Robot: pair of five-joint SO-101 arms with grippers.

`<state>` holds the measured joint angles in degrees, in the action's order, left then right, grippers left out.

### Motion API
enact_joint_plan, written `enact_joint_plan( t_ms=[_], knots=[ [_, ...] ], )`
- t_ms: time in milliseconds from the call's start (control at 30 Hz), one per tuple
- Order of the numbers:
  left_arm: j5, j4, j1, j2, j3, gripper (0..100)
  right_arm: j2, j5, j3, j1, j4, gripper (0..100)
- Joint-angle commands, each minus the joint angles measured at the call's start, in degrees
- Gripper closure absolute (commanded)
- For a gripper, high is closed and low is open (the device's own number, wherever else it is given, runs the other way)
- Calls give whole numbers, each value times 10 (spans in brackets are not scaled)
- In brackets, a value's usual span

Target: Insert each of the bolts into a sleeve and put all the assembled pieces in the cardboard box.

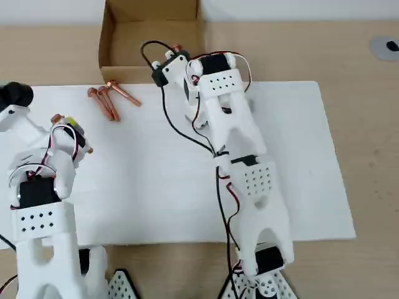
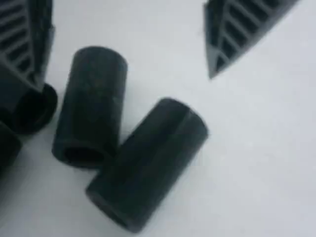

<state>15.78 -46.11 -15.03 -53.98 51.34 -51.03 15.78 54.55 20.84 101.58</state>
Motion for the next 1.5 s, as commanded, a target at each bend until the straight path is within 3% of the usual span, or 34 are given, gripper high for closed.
enact_joint_plan(
  t_ms=[0, 467, 733, 1367, 1467],
  knots=[
    [3, 10, 9, -14, -2, 995, -10, 2, 7, -14, 4, 767],
    [2, 10, 9, -14, -2, 995, -19, 4, 7, -26, -4, 769],
    [1, -5, 7, -16, -3, 995, -20, 5, 6, -26, -16, 896],
    [1, -38, 4, -17, -5, 995, -21, 6, 0, -15, -12, 896],
    [1, -39, 4, -17, -4, 995, -33, 18, 1, -6, -12, 859]
  ],
)
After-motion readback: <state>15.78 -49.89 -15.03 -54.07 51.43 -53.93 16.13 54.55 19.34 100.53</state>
